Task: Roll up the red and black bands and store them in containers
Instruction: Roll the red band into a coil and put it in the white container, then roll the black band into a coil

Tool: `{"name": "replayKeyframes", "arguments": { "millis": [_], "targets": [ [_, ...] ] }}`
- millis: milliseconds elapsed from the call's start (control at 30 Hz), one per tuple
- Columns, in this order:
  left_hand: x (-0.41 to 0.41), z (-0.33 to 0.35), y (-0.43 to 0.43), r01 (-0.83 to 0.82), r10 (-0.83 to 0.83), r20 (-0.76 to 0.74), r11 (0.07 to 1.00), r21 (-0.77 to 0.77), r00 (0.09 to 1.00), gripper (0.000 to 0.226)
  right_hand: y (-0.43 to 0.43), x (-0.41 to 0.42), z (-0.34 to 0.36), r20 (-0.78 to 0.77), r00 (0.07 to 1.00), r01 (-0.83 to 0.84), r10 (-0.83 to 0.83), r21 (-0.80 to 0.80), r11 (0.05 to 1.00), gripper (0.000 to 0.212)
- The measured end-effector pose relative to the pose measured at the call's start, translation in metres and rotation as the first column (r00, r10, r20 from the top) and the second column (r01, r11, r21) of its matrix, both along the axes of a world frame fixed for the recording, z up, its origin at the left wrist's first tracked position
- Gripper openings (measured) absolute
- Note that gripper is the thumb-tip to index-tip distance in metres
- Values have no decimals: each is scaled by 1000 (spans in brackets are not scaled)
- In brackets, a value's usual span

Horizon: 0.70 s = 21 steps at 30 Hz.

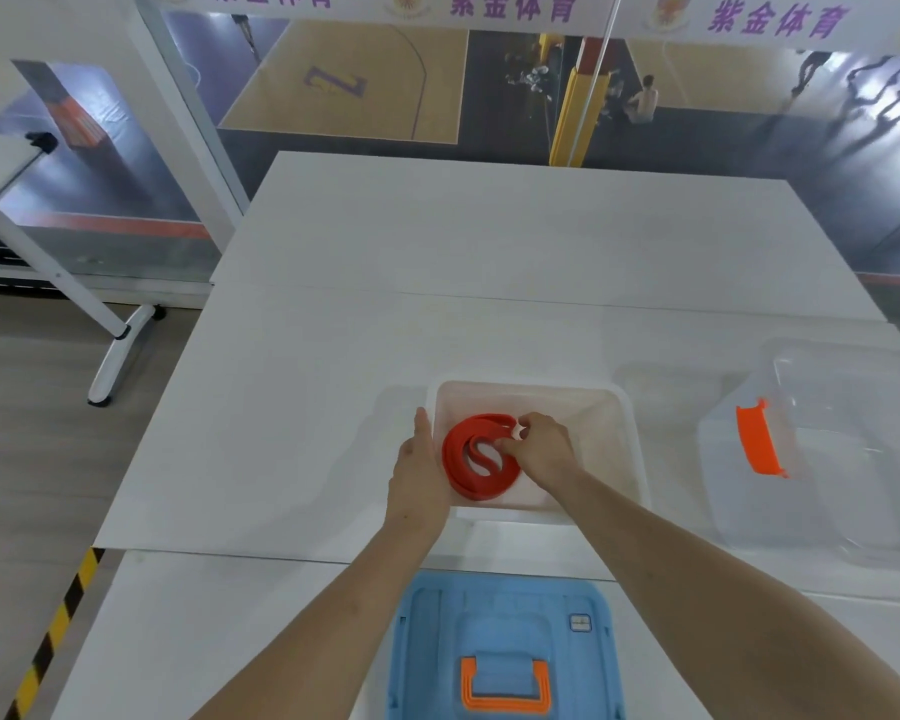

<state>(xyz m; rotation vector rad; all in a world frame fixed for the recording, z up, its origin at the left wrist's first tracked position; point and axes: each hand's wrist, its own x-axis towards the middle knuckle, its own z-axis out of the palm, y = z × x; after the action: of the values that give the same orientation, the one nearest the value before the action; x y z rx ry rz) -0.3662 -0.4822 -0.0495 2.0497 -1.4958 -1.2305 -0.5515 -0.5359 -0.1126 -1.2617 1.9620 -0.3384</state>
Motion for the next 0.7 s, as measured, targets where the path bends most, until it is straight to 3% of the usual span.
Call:
{"name": "replayKeyframes", "arguments": {
  "millis": [200,333,533,700],
  "targets": [
    [14,2,7,185,-167,204,980,-71,965,58,24,-6,48,-254,940,-252,226,-73,965,42],
    [14,25,34,328,-267,409,941,-85,873,57,58,-5,87,-400,869,-361,290,-112,926,40],
    [1,64,106,513,-328,528,820,-252,784,55,162,-14,137,-479,843,-389,243,-231,892,36],
    [-34,74,181,673,-473,554,702,-233,685,56,283,-47,156,-515,849,-291,120,-265,919,35]
  ]
}}
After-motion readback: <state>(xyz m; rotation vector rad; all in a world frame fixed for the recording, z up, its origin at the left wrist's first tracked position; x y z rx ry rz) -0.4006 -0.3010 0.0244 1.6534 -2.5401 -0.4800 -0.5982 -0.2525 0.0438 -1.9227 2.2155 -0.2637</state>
